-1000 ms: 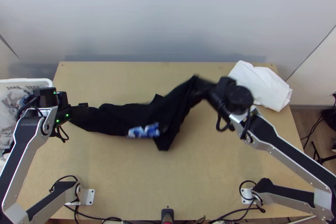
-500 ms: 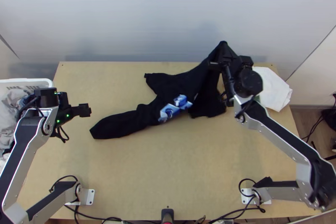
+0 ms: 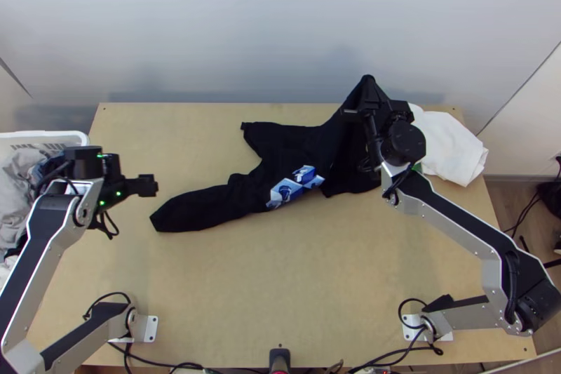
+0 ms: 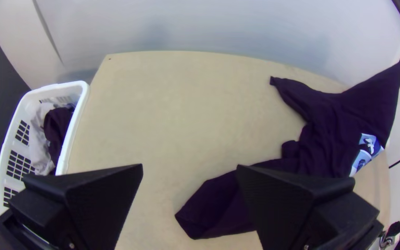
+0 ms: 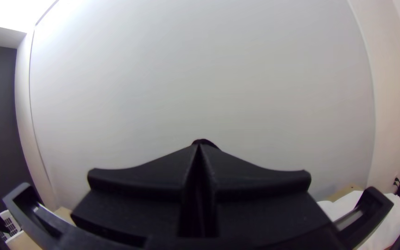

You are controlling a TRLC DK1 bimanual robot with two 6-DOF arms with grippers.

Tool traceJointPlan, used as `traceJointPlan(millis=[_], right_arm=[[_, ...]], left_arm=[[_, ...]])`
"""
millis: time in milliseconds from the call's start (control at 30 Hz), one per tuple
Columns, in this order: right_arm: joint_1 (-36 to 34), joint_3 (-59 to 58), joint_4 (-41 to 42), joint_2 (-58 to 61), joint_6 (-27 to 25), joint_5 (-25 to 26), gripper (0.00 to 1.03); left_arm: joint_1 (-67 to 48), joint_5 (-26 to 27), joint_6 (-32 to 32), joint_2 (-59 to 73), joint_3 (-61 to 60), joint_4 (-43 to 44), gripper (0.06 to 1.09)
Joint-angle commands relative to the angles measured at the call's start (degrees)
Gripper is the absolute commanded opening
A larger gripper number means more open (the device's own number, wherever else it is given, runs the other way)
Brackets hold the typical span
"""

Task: Fold the t-shirt

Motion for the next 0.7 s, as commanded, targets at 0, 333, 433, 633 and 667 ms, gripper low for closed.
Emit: traceJointPlan(millis=[0,333,433,633,667], right_arm=[[-0.08,-0.93,0.59,-0.73,-1.26,0.2,0.03],[0.09,-1.9,0.59,-2.14,-1.7,0.29,0.03],[0.27,-1.9,0.59,-2.23,-1.88,0.29,0.03],[0.8,-1.54,0.59,-2.32,-2.05,0.29,0.03],[0.8,-1.37,0.59,-2.32,-2.05,0.29,0.03]], left_arm=[[-7.24,0.11,-0.85,0.07,0.18,-2.03,1.04],[-15.06,0.2,-1.55,6.75,-0.35,-2.29,1.04],[-15.15,0.02,-0.85,9.92,-1.05,0.34,1.04],[-15.94,-0.07,0.03,16.33,-1.05,3.95,1.04],[-16.29,-0.07,0.03,17.39,-0.88,3.95,1.04]])
